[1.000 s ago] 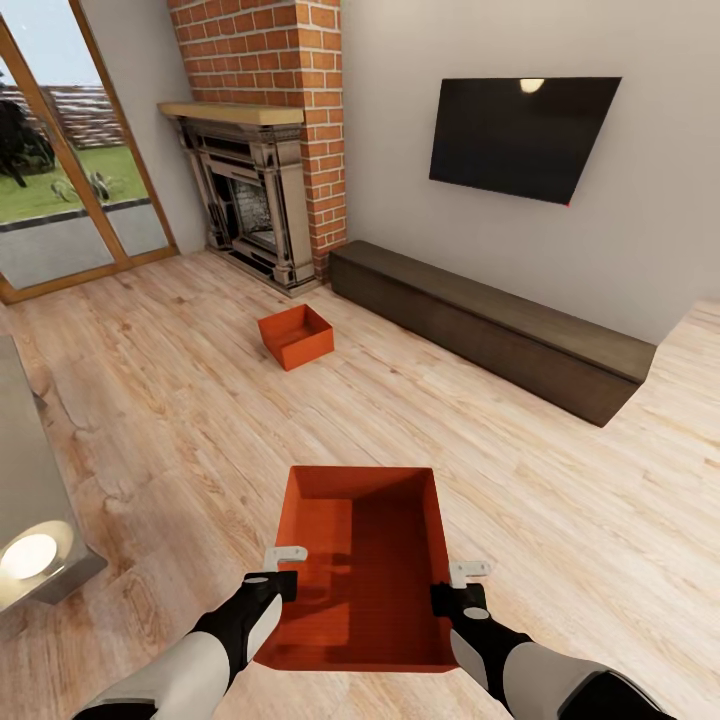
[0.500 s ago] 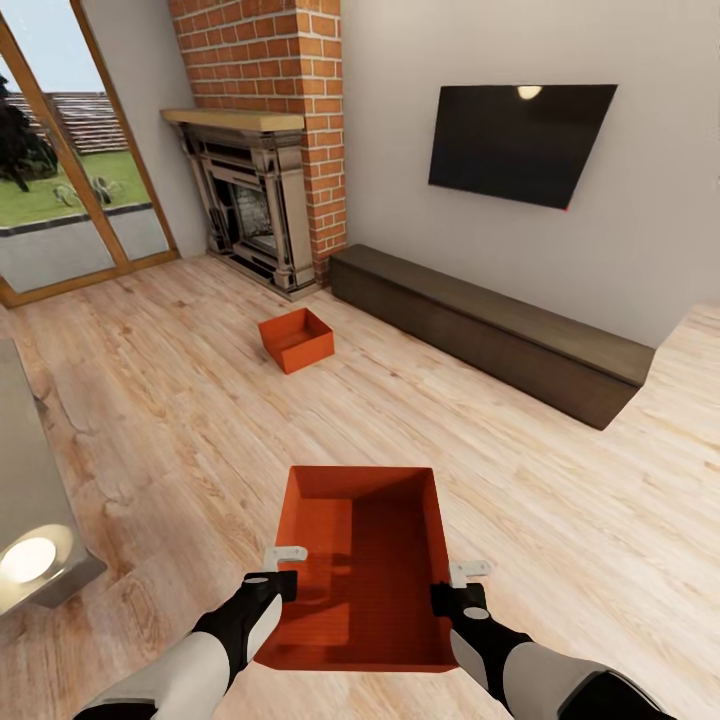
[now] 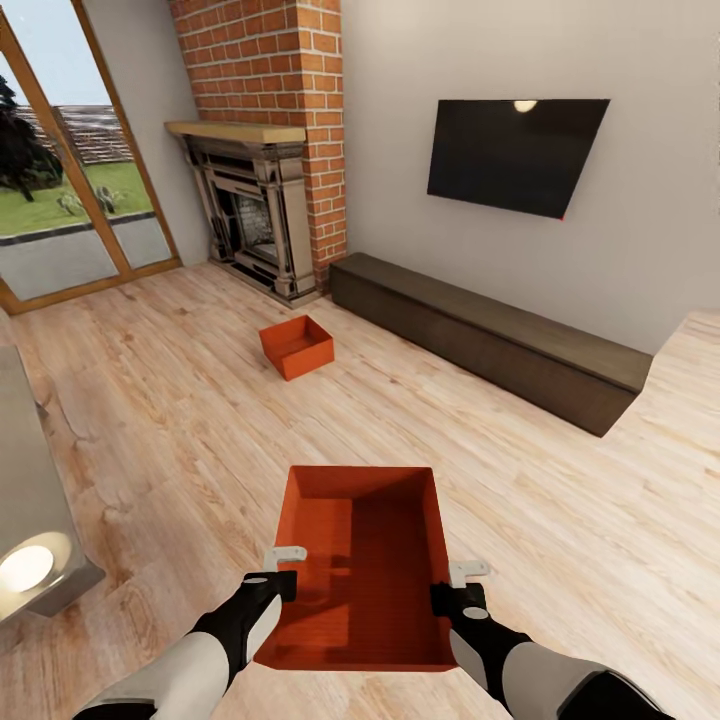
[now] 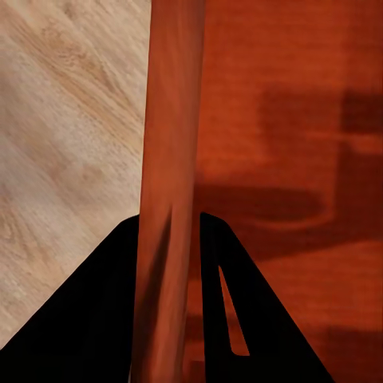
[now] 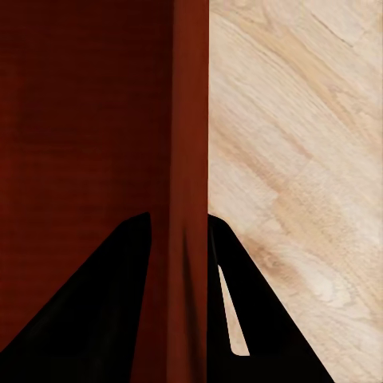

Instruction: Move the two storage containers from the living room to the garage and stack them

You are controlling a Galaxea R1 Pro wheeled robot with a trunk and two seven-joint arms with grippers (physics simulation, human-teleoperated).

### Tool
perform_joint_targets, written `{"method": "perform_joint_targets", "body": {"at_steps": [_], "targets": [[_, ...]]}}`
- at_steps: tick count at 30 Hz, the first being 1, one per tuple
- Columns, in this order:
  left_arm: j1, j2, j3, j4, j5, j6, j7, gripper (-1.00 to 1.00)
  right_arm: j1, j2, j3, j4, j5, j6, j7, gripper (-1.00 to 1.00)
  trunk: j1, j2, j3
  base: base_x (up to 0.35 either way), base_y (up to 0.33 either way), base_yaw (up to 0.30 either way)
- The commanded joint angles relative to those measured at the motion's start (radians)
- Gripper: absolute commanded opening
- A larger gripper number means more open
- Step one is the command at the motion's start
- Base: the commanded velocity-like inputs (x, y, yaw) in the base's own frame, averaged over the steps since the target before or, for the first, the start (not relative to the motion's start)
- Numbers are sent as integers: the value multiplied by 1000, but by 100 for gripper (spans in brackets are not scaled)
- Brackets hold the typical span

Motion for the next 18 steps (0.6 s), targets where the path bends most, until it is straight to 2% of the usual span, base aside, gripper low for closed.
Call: {"method": "perform_joint_targets", "body": {"at_steps": [1, 18], "targets": [[0, 1, 12, -1, -20, 8, 12, -100, -1, -5, -1, 1, -12, -8, -10, -100, 1, -2, 0, 0, 0, 0], [0, 1, 12, -1, -23, 8, 11, -100, -1, -5, -1, 1, -12, -8, -11, -100, 1, -2, 27, 0, 0, 0]]}}
